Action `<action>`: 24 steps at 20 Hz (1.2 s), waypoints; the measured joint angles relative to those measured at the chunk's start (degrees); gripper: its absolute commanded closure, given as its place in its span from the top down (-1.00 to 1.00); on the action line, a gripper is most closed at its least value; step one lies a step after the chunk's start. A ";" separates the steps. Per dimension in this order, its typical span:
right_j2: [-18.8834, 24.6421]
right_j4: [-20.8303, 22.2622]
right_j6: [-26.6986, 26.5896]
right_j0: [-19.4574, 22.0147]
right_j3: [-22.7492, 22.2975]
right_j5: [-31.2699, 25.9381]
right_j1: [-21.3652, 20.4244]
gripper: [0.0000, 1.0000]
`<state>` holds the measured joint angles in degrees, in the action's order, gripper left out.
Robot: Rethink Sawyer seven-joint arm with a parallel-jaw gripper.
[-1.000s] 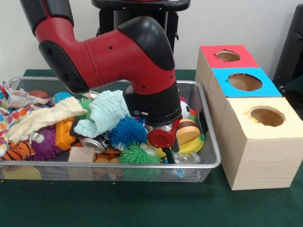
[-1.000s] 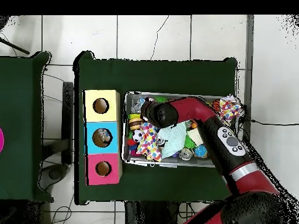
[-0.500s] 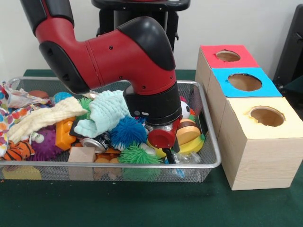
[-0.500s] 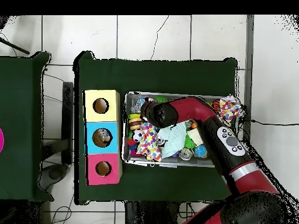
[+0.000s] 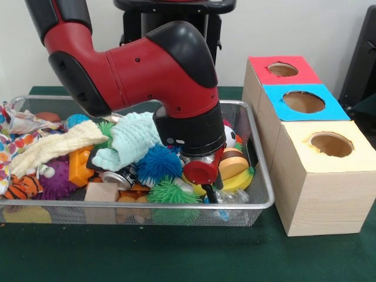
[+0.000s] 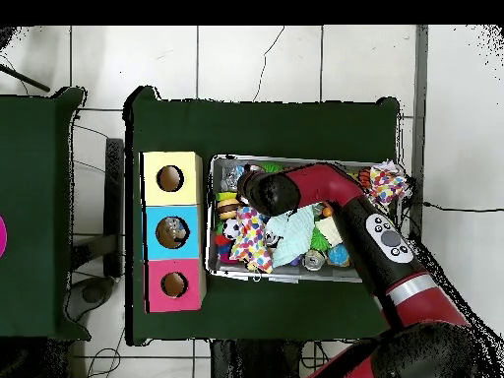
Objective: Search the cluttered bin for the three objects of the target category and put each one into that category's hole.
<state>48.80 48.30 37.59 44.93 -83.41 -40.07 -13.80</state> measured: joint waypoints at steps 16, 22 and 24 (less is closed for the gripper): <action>-0.01 -0.12 0.00 -0.81 -0.27 -2.12 0.23 -1.00; -0.03 -0.12 0.00 -0.91 -0.07 -2.07 0.27 -1.00; -0.03 -0.12 0.00 -0.91 -0.07 -2.07 0.27 -1.00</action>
<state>48.77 48.18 37.59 44.02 -83.48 -42.14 -13.53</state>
